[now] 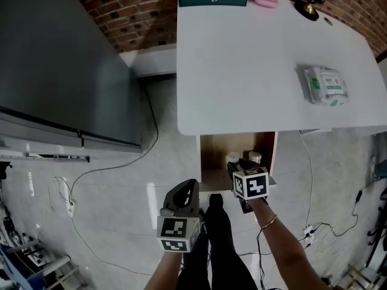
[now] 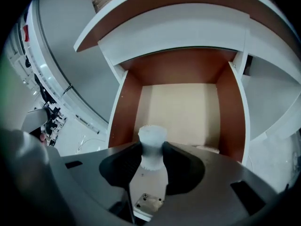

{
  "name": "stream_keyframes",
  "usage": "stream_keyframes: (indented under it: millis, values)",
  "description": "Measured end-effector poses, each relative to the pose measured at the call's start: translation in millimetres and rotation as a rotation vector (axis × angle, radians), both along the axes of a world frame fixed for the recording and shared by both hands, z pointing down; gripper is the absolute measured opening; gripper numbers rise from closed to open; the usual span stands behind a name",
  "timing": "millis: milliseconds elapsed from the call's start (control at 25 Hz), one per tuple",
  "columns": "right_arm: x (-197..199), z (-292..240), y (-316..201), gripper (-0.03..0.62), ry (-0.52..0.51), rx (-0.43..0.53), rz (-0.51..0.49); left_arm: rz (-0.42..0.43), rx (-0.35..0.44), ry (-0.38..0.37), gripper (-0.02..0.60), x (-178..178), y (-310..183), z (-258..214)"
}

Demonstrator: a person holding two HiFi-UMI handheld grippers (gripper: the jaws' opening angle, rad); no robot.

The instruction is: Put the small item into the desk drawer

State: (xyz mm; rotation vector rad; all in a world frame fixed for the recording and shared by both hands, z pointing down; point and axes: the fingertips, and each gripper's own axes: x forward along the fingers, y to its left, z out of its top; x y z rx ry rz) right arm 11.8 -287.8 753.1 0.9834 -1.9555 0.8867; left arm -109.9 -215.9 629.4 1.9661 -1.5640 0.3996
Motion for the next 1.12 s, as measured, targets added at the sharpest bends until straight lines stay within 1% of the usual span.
stream_keyframes:
  millis: [360, 560, 680, 920, 1120]
  values:
    - [-2, 47, -15, 0.150, 0.056, -0.084, 0.042, -0.016, -0.017, 0.008, 0.020, -12, -9, 18]
    - [-5, 64, -18, 0.150, 0.090, -0.110, 0.028, -0.039, -0.022, 0.020, 0.020, -22, -11, 27]
    - [-4, 77, -18, 0.150, 0.083, -0.156, 0.048, -0.049, -0.028, 0.018, 0.020, -24, -8, 33]
    - [-7, 87, -22, 0.150, 0.112, -0.195, 0.056, -0.047, -0.043, 0.019, 0.020, -27, -4, 40]
    - [-5, 97, -18, 0.152, 0.115, -0.262, 0.059, -0.049, -0.046, 0.021, 0.020, -26, -5, 42]
